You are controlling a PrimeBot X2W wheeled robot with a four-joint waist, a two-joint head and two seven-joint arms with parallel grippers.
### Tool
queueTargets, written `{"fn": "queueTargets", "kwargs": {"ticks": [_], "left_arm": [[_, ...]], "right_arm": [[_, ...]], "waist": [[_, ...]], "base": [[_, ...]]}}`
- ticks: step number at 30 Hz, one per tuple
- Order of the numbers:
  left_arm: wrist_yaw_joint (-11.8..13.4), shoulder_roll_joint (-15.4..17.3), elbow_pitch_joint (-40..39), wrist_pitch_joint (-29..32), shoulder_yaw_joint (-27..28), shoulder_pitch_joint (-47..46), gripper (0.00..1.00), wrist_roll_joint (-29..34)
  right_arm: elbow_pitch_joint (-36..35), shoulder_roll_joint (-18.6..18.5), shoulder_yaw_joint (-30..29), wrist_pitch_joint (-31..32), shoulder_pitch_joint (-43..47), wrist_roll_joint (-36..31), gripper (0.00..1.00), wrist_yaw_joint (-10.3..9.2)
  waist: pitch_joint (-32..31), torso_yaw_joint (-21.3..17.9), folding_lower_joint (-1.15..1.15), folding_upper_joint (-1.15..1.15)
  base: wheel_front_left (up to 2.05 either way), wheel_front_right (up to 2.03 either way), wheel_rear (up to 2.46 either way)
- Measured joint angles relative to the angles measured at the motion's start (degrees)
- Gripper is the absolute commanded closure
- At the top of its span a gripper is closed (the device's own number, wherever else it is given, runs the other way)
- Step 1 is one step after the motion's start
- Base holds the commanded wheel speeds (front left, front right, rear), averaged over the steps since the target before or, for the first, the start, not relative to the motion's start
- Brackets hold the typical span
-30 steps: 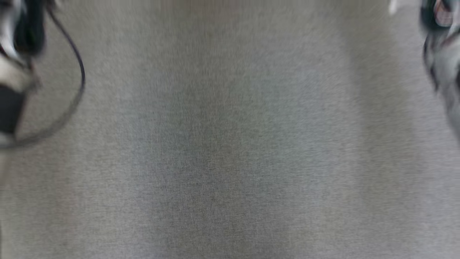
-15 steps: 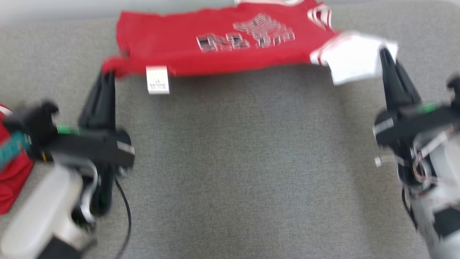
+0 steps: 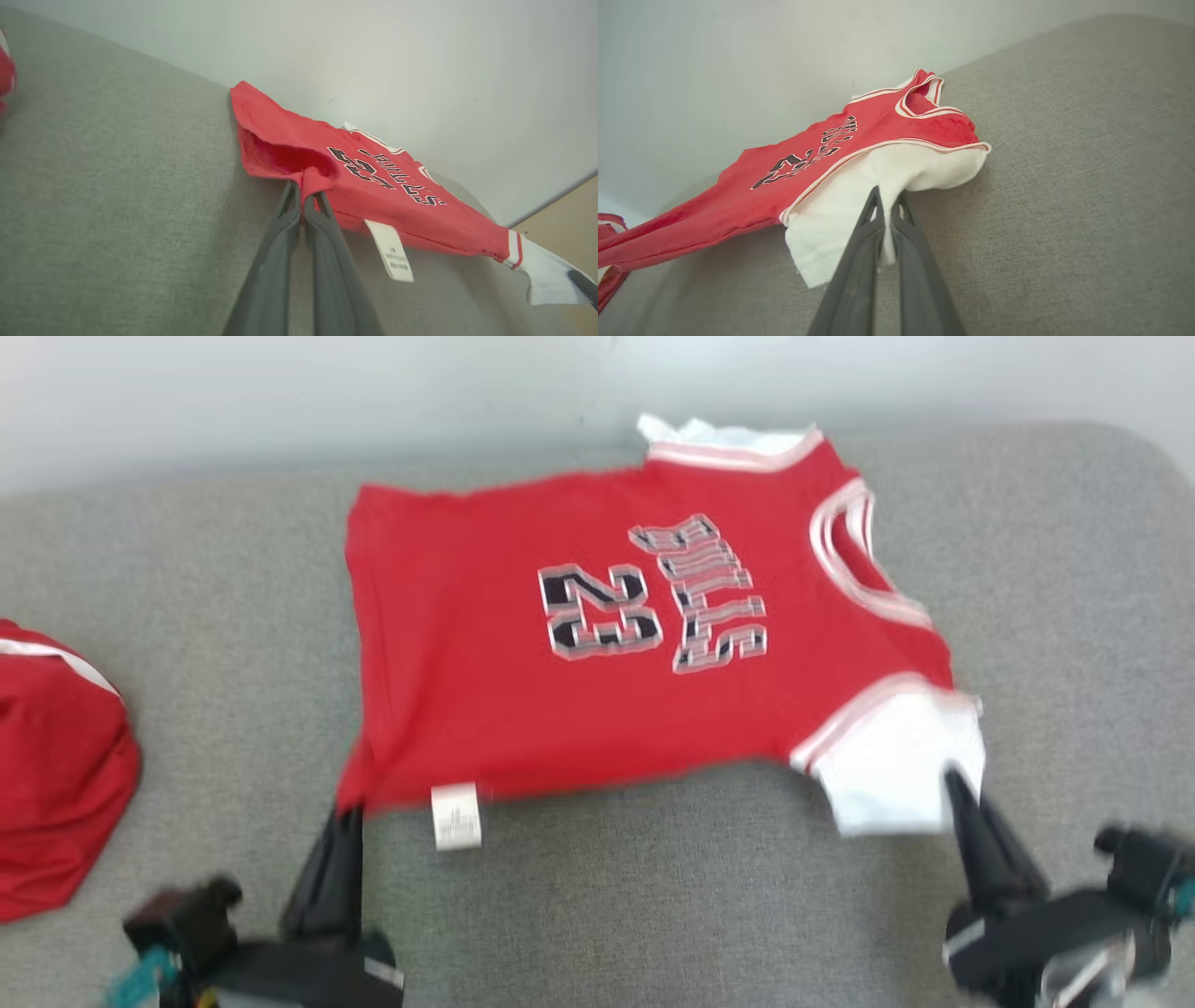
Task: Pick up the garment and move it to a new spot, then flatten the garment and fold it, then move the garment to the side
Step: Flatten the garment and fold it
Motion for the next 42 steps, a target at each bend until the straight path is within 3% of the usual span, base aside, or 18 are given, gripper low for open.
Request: {"fn": "queueTargets", "kwargs": {"ticks": [10, 21, 29, 42], "left_arm": [[-3.37, -5.34, 4.92, 0.01, 6.54, 12.78, 1.00, 0.48], [-5.14, -8.12, 10.58, 0.00, 7.80, 15.52, 1.00, 2.58], [-6.68, -8.40, 12.69, 0.01, 7.15, 13.55, 1.00, 3.69], [-9.01, -8.39, 15.46, 2.12, 4.91, 0.92, 1.00, 5.98]], "right_arm": [[-3.32, 4.10, -3.13, 4.02, 15.05, -3.91, 1.00, 0.00], [-5.41, 6.62, -3.32, 7.68, 22.40, -4.97, 1.00, 0.00], [-5.64, 7.34, -4.74, 7.38, 18.79, -4.91, 1.00, 0.00], [-0.59, 4.15, -4.90, 11.03, 2.80, -3.82, 1.00, 0.00]], "waist": [[-5.63, 0.67, 0.00, 0.01], [-8.35, 1.58, 0.00, 0.01], [-7.09, 1.21, 0.01, 0.01], [-4.50, 2.00, 0.01, 0.01]], "base": [[0.00, 0.00, 0.00], [0.00, 0.00, 0.00], [0.00, 0.00, 0.00], [0.00, 0.00, 0.00]]}}
